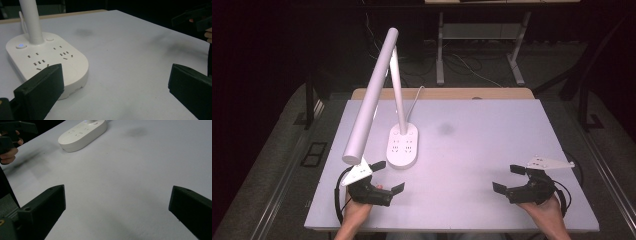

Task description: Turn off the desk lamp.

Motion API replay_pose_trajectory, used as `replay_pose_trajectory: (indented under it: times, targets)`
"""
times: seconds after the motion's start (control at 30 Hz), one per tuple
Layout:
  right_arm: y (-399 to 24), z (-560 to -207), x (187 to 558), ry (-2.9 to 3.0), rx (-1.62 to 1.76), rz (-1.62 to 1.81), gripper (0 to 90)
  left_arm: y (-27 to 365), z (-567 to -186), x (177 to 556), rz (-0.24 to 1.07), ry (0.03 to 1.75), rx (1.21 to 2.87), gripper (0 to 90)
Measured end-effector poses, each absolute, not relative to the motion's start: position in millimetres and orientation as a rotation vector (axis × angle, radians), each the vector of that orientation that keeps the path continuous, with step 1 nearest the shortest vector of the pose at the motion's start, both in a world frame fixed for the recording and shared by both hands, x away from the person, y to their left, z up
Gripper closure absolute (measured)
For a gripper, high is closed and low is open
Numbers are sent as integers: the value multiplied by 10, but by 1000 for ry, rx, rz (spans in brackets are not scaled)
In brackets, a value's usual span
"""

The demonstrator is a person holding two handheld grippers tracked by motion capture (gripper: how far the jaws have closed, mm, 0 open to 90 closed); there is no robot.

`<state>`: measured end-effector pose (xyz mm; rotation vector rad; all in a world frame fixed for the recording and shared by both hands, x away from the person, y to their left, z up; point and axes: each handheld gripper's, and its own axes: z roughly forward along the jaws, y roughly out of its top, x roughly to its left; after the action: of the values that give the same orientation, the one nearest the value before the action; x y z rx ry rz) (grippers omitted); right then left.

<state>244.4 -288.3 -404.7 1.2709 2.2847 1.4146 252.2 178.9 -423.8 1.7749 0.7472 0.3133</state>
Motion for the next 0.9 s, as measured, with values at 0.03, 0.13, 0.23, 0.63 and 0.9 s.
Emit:
replay_pose_trajectory:
  times: [0.03, 0.13, 0.23, 0.63, 0.9]
  targets:
    - [-2897, -4054, 2451, 2283, 1265, 1413, 8, 1788, -4236, 2517, 318, 746, 1773, 0]
    - [-2903, -4053, 2449, 2280, 1276, 1416, 8, 1782, -4233, 2508, 322, 746, 1780, 0]
    - [-2915, -4055, 2453, 2283, 1273, 1414, 8, 1776, -4238, 2508, 322, 745, 1787, 0]
    - [-2911, -4063, 2477, 2298, 1287, 1402, 8, 1777, -4234, 2494, 318, 741, 1781, 0]
    - [-2898, -4051, 2478, 2307, 1293, 1394, 8, 1785, -4239, 2482, 315, 746, 1779, 0]
